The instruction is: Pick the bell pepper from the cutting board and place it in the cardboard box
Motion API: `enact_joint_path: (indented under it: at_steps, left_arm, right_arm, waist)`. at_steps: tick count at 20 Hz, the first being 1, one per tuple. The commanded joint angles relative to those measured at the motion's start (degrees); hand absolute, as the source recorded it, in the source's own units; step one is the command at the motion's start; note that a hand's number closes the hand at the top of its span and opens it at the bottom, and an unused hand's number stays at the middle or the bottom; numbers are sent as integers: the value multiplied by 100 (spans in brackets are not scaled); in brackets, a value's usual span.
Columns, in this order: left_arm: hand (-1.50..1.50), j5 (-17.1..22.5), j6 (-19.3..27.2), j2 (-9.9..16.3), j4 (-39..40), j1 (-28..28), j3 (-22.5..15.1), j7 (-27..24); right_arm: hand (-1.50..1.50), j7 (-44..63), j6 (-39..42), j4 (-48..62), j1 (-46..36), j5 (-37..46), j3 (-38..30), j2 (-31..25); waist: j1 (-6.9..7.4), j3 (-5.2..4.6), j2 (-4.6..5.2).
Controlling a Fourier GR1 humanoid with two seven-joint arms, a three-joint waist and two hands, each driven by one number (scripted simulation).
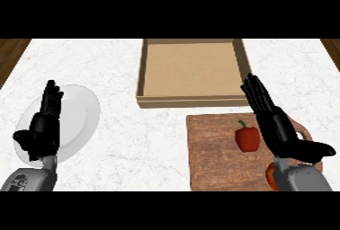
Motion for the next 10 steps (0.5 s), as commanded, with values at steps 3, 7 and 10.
enact_joint_path:
  at_steps: [3,7,10]
  left_arm:
    - [0,-466,-131,196,29,261,-312,252]
    - [0,-474,-287,409,-9,393,-389,574]
    - [0,-385,-616,500,-88,541,-542,820]
  right_arm:
    - [-150,413,-652,233,-1146,173,-579,181]
    - [-150,687,-1226,758,-528,2029,-574,-1401]
    - [-150,859,-3021,728,-493,1873,-1041,78]
  waist:
    - [49,-79,-125]
    - [-250,-280,-28]
    - [-49,-82,-138]
